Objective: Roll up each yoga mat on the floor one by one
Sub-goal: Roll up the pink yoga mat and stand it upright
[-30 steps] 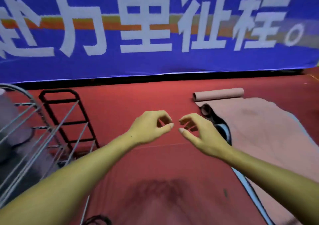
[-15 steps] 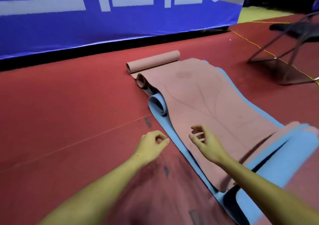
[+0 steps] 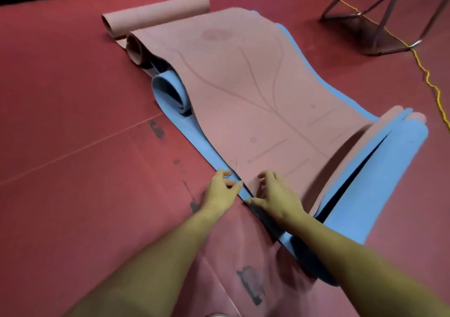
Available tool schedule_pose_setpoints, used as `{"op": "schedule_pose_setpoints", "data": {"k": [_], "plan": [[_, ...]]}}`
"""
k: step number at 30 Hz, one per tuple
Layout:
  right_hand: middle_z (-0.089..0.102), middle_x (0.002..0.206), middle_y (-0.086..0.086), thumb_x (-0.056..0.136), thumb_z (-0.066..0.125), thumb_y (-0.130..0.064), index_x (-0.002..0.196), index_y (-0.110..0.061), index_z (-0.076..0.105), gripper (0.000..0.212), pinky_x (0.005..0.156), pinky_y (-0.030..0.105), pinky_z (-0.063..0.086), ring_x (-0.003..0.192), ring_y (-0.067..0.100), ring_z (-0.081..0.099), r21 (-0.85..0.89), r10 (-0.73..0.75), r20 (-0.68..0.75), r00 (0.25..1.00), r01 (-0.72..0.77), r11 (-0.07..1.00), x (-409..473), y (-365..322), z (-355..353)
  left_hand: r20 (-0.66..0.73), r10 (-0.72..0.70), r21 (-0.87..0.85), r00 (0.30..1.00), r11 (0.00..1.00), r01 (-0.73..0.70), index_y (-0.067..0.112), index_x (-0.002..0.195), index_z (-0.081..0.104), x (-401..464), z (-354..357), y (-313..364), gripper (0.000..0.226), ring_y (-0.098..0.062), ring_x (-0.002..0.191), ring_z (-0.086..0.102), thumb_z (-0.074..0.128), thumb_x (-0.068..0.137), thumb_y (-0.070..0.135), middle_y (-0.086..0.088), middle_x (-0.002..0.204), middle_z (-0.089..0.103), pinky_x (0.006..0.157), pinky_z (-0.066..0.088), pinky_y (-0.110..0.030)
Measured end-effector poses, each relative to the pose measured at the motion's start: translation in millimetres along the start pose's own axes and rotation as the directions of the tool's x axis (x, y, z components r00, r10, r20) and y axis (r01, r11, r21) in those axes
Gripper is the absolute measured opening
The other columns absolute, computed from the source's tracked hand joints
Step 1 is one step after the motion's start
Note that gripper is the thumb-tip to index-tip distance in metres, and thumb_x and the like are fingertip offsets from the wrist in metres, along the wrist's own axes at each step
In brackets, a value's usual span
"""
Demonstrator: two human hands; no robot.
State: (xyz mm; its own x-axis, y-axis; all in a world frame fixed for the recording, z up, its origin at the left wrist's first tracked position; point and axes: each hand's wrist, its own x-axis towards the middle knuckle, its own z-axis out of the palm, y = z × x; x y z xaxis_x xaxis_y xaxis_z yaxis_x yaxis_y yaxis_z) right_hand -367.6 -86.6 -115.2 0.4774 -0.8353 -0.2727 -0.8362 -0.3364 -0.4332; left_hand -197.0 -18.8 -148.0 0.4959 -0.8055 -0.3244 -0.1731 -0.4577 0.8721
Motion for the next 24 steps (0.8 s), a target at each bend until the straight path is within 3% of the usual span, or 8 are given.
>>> {"op": "schedule_pose_setpoints", "data": {"k": [4,6,10,14,17,21,24], "plan": [[0.066,0.108,-0.008,0.075,0.081,-0.031,0.129,-0.029,0.048,0.064,0.075,0.039,0.053,0.099,0.023,0.065,-0.002,0.049,-0.043,0.998,-0.049,0.999,6.0,3.9,-1.8,0.064,-0.122,-0.171,0.99,0.976,0.131,0.017,0.161,0.02,2.3,14.7,-0.3,0.113,-0.02,0.092,0.068,0.08,0.071,0.052,-0.003,0.107,0.076,0.097,0.058,-0.046],[0.071,0.092,-0.011,0.074,0.074,-0.021,0.134,-0.028,0.045,0.067,0.073,0.04,0.055,0.091,0.023,0.068,0.047,0.056,-0.008,0.998,-0.055,0.997,6.2,-3.0,1.3,0.08,-0.155,-0.248,0.985,0.954,0.17,0.017,0.165,0.005,6.2,15.2,5.7,0.121,-0.021,0.092,0.071,0.084,0.076,0.042,-0.008,0.109,0.076,0.094,0.06,-0.046],[0.07,0.086,-0.01,0.073,0.069,-0.022,0.135,-0.027,0.046,0.066,0.076,0.043,0.058,0.087,0.02,0.068,0.161,0.033,-0.03,0.999,-0.028,0.987,3.0,-14.0,14.1,0.132,-0.229,-0.464,0.964,0.846,0.264,0.016,0.163,0.009,13.3,11.9,24.0,0.099,-0.018,0.075,0.058,0.077,0.091,0.01,-0.011,0.09,0.061,0.079,0.057,-0.035],[0.068,0.09,-0.01,0.076,0.076,-0.021,0.129,-0.027,0.052,0.058,0.079,0.039,0.057,0.082,0.009,0.065,0.325,0.058,-0.048,0.997,-0.04,0.945,1.5,-14.9,13.1,0.09,-0.328,-0.501,0.941,0.801,0.327,0.01,0.138,0.053,21.4,12.8,33.2,0.057,-0.017,0.072,0.068,0.082,0.091,0.026,-0.01,0.096,0.072,0.077,0.064,-0.039],[0.067,0.101,-0.004,0.084,0.084,-0.02,0.134,-0.023,0.053,0.059,0.08,0.026,0.056,0.083,0.007,0.066,0.484,0.01,-0.086,0.996,0.033,0.874,-3.0,-17.2,3.7,0.02,-0.333,-0.498,0.943,0.814,0.298,0.01,0.11,0.066,28.8,13.0,41.1,0.02,-0.017,0.062,0.063,0.077,0.096,0.019,-0.013,0.091,0.071,0.06,0.059,-0.032],[0.066,0.114,-0.005,0.095,0.076,-0.033,0.138,-0.023,0.052,0.05,0.084,0.019,0.054,0.098,0.003,0.065,0.527,-0.03,-0.173,0.984,0.119,0.842,-8.6,-28.9,-15.2,-0.076,-0.284,-0.456,0.956,0.862,0.22,0.013,0.099,0.066,22.1,6.6,33.8,0.009,-0.019,0.063,0.061,0.074,0.097,0.016,-0.006,0.087,0.069,0.051,0.051,-0.027],[0.059,0.129,-0.005,0.098,0.072,-0.037,0.142,-0.021,0.05,0.052,0.098,0.028,0.049,0.113,0.008,0.059,0.395,-0.086,-0.191,0.978,0.156,0.905,0.0,-31.3,-23.0,-0.09,-0.288,-0.467,0.953,0.858,0.215,0.008,0.103,0.067,17.2,-16.4,7.4,0.01,-0.011,0.043,0.055,0.072,0.098,0.014,-0.007,0.085,0.067,0.041,0.046,-0.024]]}}
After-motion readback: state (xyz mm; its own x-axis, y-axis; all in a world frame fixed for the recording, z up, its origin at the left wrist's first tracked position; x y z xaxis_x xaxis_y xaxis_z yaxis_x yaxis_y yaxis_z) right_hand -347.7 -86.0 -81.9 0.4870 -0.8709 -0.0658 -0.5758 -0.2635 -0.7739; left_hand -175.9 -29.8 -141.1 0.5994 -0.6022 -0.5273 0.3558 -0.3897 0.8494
